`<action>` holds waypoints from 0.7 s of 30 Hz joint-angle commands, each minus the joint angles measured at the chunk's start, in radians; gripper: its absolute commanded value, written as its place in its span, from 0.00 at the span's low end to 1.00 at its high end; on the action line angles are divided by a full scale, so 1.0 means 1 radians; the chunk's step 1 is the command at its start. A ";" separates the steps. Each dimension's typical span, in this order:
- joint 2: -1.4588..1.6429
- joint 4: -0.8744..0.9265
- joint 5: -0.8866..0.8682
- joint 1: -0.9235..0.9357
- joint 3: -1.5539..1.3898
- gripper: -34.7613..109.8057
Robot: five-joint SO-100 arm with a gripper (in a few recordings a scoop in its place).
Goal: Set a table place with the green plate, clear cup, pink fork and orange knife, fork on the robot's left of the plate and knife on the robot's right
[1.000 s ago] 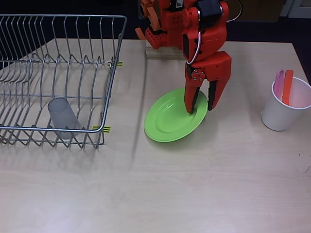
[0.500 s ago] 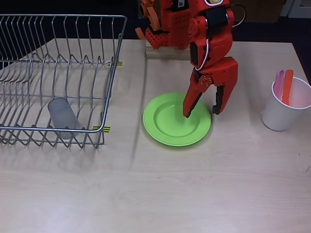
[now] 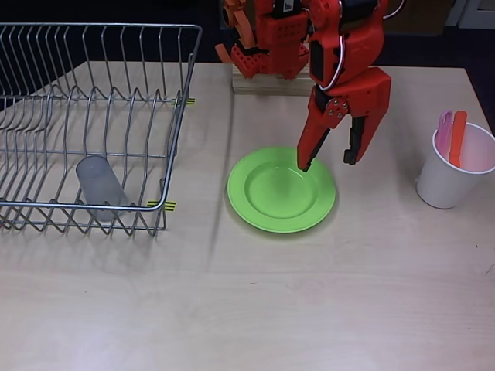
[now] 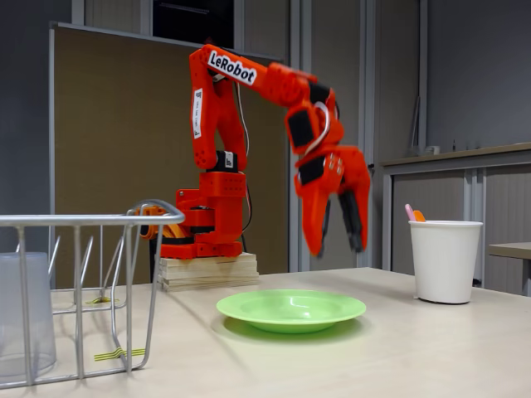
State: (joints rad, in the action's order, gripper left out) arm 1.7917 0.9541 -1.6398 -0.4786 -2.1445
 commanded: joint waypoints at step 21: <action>-0.114 0.577 0.644 0.879 0.813 0.46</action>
State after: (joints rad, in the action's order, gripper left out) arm 1.7319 1.5278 -1.0661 0.3007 -1.4082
